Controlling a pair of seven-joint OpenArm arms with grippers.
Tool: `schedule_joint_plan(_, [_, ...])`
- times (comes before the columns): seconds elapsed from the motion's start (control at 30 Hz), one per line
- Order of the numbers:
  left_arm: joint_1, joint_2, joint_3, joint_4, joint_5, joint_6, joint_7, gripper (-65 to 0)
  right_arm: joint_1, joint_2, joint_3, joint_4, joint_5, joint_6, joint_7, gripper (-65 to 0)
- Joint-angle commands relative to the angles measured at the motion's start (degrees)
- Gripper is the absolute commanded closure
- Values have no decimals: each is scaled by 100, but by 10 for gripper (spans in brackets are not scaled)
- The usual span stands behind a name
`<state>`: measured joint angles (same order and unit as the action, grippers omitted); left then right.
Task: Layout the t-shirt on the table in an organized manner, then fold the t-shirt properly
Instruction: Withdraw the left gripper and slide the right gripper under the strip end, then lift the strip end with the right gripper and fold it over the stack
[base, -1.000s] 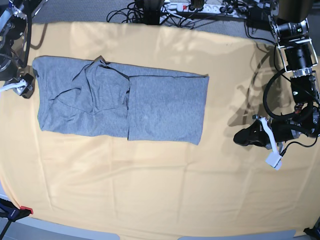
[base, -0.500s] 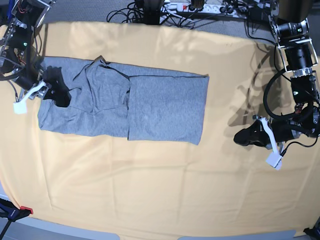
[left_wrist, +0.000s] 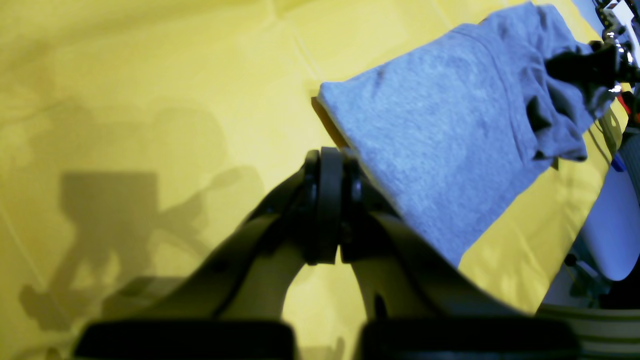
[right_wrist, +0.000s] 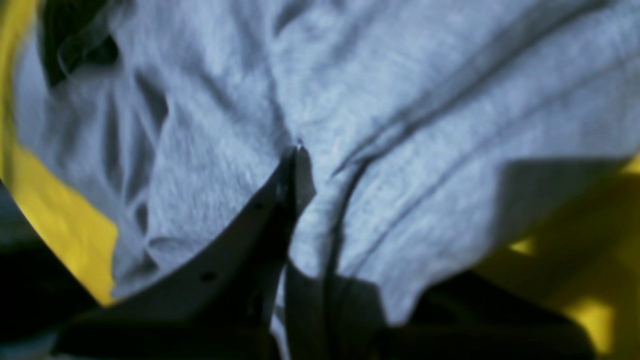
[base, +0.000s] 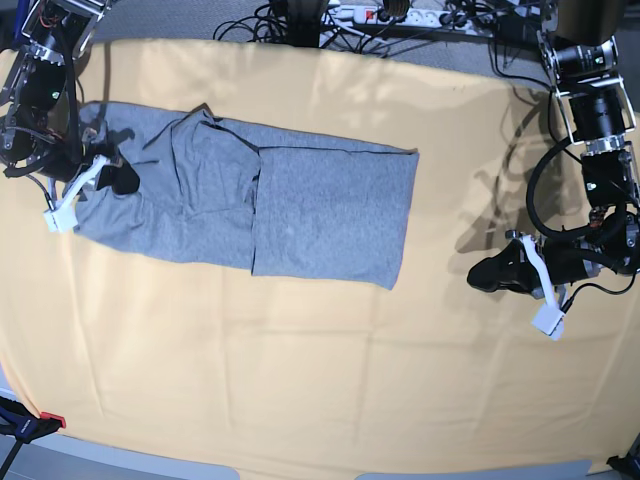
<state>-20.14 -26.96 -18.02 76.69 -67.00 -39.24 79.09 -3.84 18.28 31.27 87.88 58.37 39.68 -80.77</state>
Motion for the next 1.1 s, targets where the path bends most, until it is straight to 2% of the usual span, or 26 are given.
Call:
schedule_joint_plan(0.0, [-144, -98, -33, 83, -136, 22, -129, 0, 81, 109, 74, 382, -81, 32, 77, 0])
schedule_joint_plan(0.13, [-144, -98, -33, 83, -133, 24, -129, 0, 81, 116, 332, 1469, -1034, 32, 151, 0])
schedule_joint_plan(0.27, [-144, -98, -33, 83, -136, 22, -131, 0, 61, 227, 752, 2177, -1340, 32, 264, 0])
schedule_joint_plan(0.37, [-144, -98, -33, 83, -136, 20, -131, 0, 48, 284, 1106, 2542, -1427, -138, 273, 0])
schedule_joint_plan(0.47, [-144, -98, -33, 83, -136, 20, -131, 0, 46, 280, 1281, 2765, -986, -334, 179, 0])
schedule_joint_plan(0.53, [-142, -98, -33, 83, -136, 20, -131, 0, 48, 249, 1281, 2883, -398, -348, 77, 0])
schedule_joint_plan(0.63, [-129, -96, -33, 83, -138, -24, -136, 0, 48, 186, 1281, 3032, 979, -343, 77, 0])
schedule_joint_plan(0.77, [-127, -96, -33, 83, -138, -63, -138, 0, 50, -232, 1226, 3163, 2663, 32, 77, 0])
schedule_joint_plan(0.87, [-111, -96, -33, 83, -136, -61, -153, 0, 55, -592, 859, 3161, 2663, 32, 77, 0])
schedule_joint_plan(1.07, [-13, -96, -33, 83, -136, -63, -153, 0, 72, -1174, -404, 3161, 2663, 32, 77, 0])
